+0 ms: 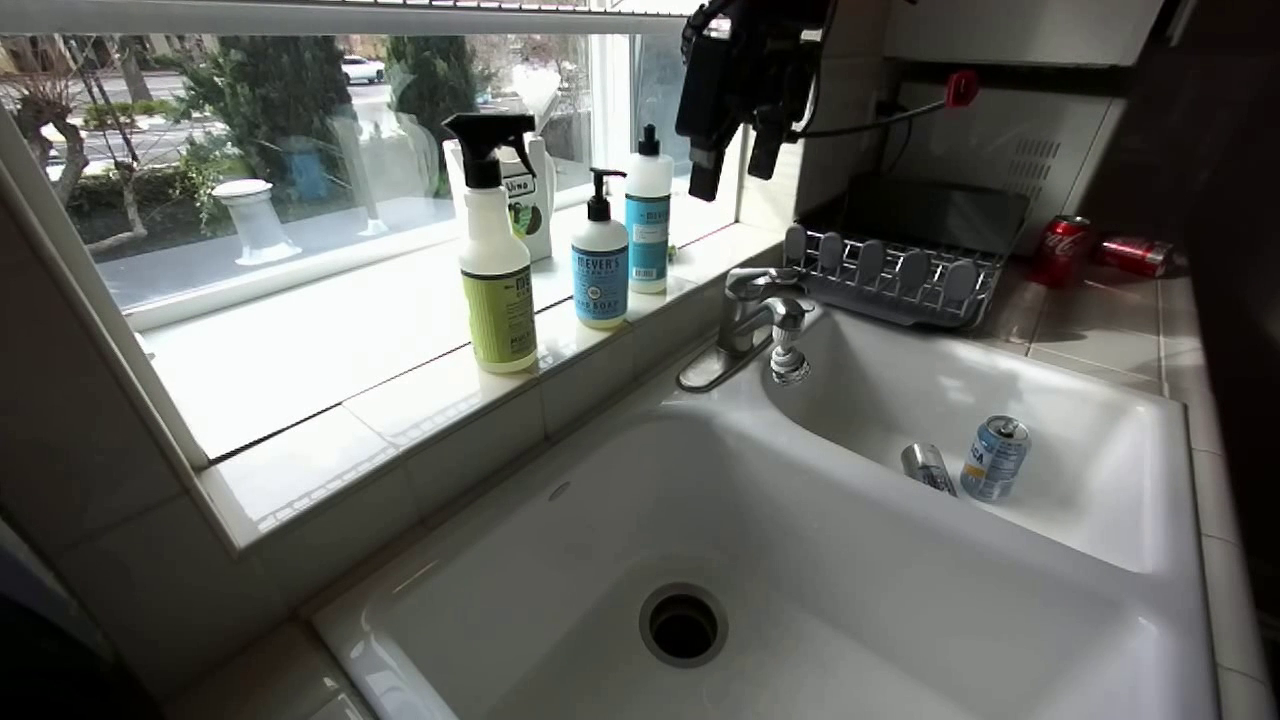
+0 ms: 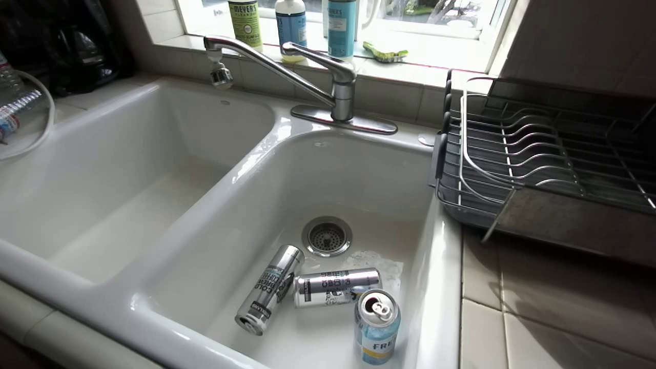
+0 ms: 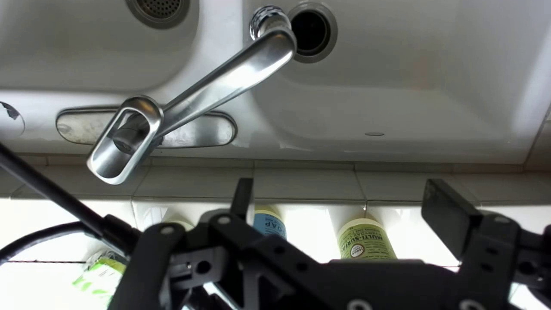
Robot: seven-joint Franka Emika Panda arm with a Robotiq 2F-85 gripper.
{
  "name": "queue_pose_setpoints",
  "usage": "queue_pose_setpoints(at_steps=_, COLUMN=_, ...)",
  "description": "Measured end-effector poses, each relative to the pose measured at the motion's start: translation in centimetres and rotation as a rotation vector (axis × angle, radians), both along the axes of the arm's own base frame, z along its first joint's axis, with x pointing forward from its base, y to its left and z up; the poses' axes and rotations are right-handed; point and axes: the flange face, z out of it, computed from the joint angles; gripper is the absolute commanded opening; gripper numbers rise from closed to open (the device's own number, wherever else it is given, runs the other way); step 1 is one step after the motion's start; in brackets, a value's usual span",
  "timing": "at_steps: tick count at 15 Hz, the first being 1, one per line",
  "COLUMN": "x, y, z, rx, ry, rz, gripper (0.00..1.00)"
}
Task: Put the bottle on the top shelf
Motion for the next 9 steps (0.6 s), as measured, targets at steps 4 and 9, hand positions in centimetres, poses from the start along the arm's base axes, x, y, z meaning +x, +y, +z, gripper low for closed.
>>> queue_pose_setpoints(at_steps=4, x=2.7, y=-1.5, z=-0.6, rx=0.028, ry=-0.124, rz=0.034, gripper=1.0)
queue_pose_setpoints(at_steps=9, x=5.8, y=-3.2, z=-3.6, rx=0.063, ry=-0.22, rz=0.096, gripper=1.0)
